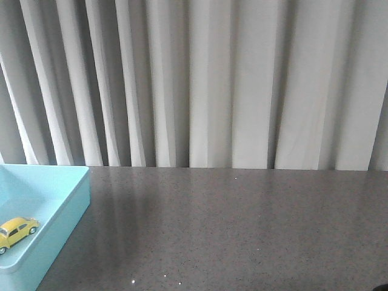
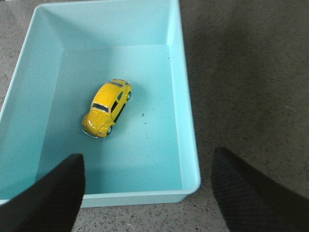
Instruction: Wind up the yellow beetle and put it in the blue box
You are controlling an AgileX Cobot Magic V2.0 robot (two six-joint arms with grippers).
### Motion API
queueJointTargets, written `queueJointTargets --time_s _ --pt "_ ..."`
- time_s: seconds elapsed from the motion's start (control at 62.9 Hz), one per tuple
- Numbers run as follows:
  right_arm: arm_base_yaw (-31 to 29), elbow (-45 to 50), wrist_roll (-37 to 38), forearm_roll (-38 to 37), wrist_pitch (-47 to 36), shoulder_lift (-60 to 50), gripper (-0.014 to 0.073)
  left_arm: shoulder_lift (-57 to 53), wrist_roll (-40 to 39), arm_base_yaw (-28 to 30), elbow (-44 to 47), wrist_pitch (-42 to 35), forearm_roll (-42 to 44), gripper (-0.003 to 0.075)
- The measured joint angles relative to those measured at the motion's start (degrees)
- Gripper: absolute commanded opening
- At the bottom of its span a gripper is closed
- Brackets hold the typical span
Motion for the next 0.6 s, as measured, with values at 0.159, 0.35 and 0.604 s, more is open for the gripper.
queueJointTargets --time_s 0.159,0.35,0.604 --pt "0.00 0.00 0.00 0.00 0.05 0.00 0.0578 -11.72 0.23 -5.59 10.03 -3.47 1.55 0.0536" --pt "0.00 0.00 0.00 0.00 0.11 0.00 0.0578 -23.92 0.18 -11.67 19.47 -2.92 2.18 0.0536" --pt "0.00 0.00 0.00 0.00 0.11 0.00 0.0578 -36.20 -0.04 -13.80 29.00 1.77 4.22 0.0536"
